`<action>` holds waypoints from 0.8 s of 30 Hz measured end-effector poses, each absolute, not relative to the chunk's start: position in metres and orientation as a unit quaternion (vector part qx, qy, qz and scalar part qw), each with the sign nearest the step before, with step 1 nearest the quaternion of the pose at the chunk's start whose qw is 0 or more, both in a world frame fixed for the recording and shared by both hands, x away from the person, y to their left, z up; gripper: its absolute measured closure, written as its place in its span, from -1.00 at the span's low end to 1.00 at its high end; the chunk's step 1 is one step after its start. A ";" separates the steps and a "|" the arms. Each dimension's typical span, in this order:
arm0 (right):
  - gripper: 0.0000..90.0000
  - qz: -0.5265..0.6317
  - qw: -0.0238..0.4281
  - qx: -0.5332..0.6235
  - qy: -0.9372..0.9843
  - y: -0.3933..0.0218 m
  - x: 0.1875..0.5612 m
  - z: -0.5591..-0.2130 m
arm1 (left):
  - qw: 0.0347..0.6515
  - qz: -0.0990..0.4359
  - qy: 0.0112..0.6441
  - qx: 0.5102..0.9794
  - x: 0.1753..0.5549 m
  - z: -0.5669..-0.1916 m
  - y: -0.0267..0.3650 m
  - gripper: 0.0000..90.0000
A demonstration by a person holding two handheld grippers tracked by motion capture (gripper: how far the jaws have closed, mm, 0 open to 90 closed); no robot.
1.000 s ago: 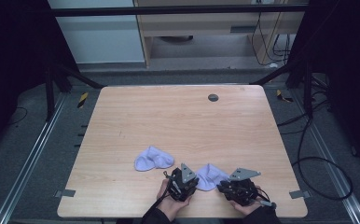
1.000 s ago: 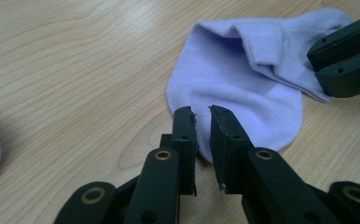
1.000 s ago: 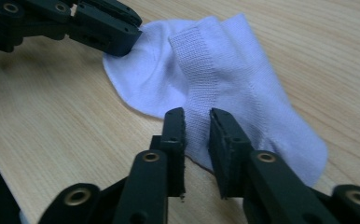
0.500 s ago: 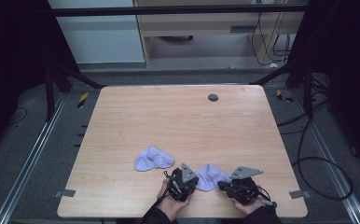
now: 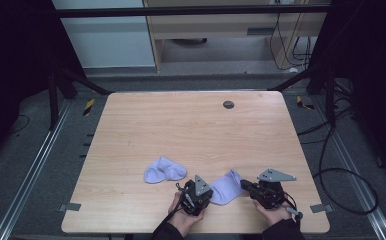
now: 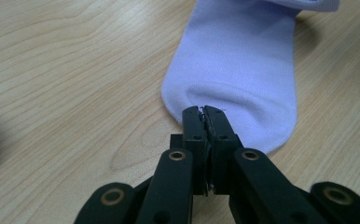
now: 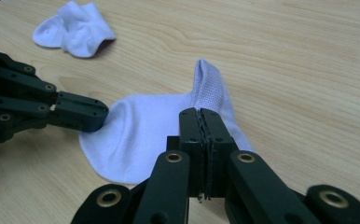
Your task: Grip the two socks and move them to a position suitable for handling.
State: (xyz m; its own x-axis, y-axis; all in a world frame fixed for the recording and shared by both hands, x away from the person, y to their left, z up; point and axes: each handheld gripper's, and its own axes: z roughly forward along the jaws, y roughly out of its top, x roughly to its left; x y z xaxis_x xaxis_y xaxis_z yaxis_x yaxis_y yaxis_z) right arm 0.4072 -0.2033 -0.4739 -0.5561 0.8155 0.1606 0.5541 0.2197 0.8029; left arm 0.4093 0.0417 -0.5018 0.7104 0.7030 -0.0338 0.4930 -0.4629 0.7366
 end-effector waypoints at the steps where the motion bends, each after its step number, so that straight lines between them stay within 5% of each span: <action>1: 0.98 0.436 0.154 0.446 0.766 -0.204 0.408 -0.474 | 0.378 0.139 0.354 0.844 0.409 -0.502 0.042 0.95; 24: 0.93 0.376 0.223 0.510 0.741 -0.230 0.431 -0.481 | 0.381 0.133 0.350 0.845 0.410 -0.502 0.040 0.95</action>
